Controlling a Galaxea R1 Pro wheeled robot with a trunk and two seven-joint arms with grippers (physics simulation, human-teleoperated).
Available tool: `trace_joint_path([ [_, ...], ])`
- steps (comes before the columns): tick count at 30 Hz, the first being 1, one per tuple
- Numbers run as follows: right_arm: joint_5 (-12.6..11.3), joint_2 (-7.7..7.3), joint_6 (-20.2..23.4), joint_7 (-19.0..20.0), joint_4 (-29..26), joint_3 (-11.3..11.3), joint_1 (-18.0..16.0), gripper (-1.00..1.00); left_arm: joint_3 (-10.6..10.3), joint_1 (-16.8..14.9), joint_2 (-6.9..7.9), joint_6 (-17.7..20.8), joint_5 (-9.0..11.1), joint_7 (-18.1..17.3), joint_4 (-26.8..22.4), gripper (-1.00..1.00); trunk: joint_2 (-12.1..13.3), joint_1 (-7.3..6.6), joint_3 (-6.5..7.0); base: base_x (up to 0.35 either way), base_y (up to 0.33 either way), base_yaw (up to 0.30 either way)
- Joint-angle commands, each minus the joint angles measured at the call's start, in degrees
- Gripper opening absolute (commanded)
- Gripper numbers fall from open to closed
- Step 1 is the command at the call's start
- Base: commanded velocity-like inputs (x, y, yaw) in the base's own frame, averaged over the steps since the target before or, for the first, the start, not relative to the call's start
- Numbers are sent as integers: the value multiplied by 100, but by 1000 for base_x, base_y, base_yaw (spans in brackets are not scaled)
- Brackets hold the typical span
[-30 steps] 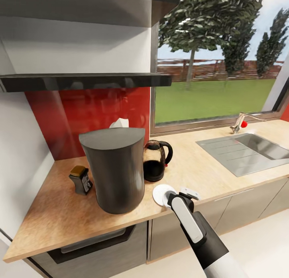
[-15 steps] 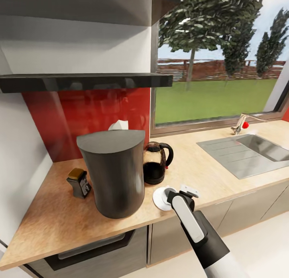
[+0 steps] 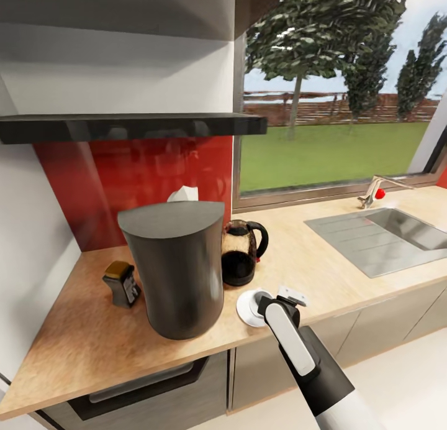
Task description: Set up a coffee station on the kitchen countertop: keep the coffee maker on the countertop, move the bottle of coffee from the kitchen shelf to the counter next to the coffee maker, place a paper coffee filter on top of the coffee maker, put the saucer next to the coffee maker with the coffee cup on the saucer, and place the electric kettle next to the coffee maker.
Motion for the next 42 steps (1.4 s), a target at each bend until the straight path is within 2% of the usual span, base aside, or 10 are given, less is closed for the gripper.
trace_joint_path([
  [1,-25,0,44,-41,-5,5,-7,-100,48,0,-2,-13,-60,-7,-6,100,-11,5,-11,103,0,0],
  [10,-25,8,41,-35,-4,12,-7,-100,48,0,-2,-13,-59,-15,-5,100,-11,5,-11,169,0,0],
  [25,-33,1,38,-34,40,6,-7,-100,48,0,-2,-18,-59,-15,4,100,-11,5,-11,15,0,0],
  [32,-34,15,31,-31,474,12,-8,-100,48,0,-2,-18,-60,-15,4,100,-11,5,-11,0,0,0],
  [37,-34,21,30,-26,518,15,-7,-100,48,0,-2,-18,-60,-15,4,100,-11,5,-11,0,0,0],
  [40,-34,25,30,78,524,12,-7,-100,48,0,-2,-18,-60,-15,4,100,-11,5,-11,0,0,0],
  [42,-29,20,30,385,534,8,-7,-100,48,0,-2,-18,-60,-15,2,100,-11,5,-11,0,0,0],
])
